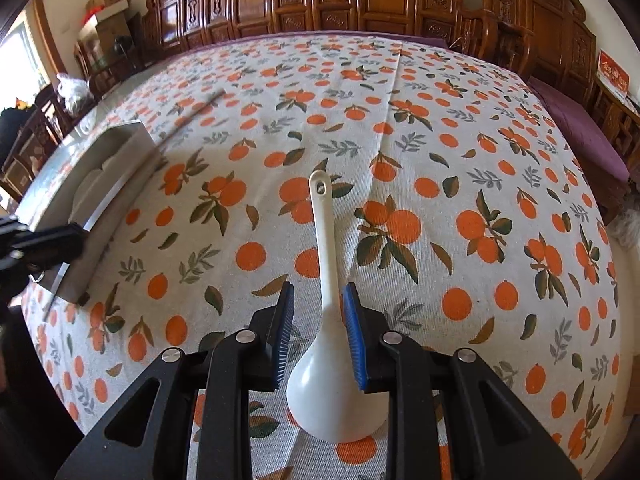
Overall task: Organize utensils
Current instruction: 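Grasp a wooden chopstick with the left tool while the right tool holds the ladle, then lower the chopstick into the grey tray and open the left tool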
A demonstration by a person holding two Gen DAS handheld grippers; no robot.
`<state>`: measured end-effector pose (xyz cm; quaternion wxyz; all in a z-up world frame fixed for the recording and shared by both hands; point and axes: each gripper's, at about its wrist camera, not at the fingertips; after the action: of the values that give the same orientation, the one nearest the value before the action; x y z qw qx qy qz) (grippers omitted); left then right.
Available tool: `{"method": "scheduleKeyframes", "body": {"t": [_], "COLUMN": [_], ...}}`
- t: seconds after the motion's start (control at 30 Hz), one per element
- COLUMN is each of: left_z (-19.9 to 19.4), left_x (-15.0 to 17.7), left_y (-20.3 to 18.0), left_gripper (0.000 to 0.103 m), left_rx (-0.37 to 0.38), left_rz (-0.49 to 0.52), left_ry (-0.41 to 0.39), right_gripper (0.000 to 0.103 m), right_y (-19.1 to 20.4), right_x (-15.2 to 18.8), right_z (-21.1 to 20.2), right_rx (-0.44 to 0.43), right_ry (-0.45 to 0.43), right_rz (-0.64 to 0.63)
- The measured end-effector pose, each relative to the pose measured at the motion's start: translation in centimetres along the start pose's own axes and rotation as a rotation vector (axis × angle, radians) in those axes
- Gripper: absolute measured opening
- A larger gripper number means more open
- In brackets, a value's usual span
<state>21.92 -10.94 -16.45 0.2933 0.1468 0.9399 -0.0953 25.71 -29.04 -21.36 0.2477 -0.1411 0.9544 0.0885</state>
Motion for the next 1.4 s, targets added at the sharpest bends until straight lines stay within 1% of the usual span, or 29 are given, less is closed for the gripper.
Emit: {"method": "scheduleKeyframes", "body": {"t": [0.3,0.4,0.47,0.5,0.53,0.6,0.8,1.03,1.4], "left_z": [-1.2,-1.6,-1.9,-2.1,-2.3,-2.8,-4.5,-6.4,-8.8], "left_x": [0.0,0.0,0.1,0.2,0.2,0.2,0.3,0.6,1.1], "left_y": [0.4,0.5,0.7,0.8,0.9,1.2,2.1,3.0,5.2], "left_gripper": [0.004,0.004,0.004,0.004,0.004,0.004,0.004,0.004,0.004], "left_rx": [0.000,-0.004,-0.006,-0.008,-0.010,-0.015,-0.033,-0.049,-0.083], "left_rz": [0.003,0.001,0.000,0.000,-0.001,-0.005,-0.014,-0.023,-0.045], "left_ry": [-0.025,-0.028,-0.030,-0.034,-0.037,-0.044,-0.067,-0.094,-0.128], "right_gripper": [0.028,0.028,0.021,0.016,0.013,0.012,0.011,0.011,0.011], "right_y": [0.4,0.5,0.7,0.8,0.8,0.8,1.5,2.6,5.6], "right_x": [-0.1,-0.2,-0.1,-0.2,-0.1,0.0,0.5,0.5,-0.4], "right_z": [1.0,1.3,1.3,1.3,1.3,1.2,0.8,-1.1,-5.7], "right_rx": [0.022,0.041,0.058,0.069,0.067,0.061,0.058,0.050,0.016], "right_ry": [0.058,0.073,0.082,0.086,0.090,0.096,0.109,0.079,-0.021], "right_rz": [-0.020,-0.038,-0.044,-0.047,-0.044,-0.036,-0.045,-0.052,-0.082]}}
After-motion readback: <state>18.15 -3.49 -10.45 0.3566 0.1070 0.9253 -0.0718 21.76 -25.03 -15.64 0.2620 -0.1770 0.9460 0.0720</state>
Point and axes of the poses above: each gripper's, at about its wrist camera, not at the fingertips, and z roughly the way its jaws point, y to its left, x to its underside
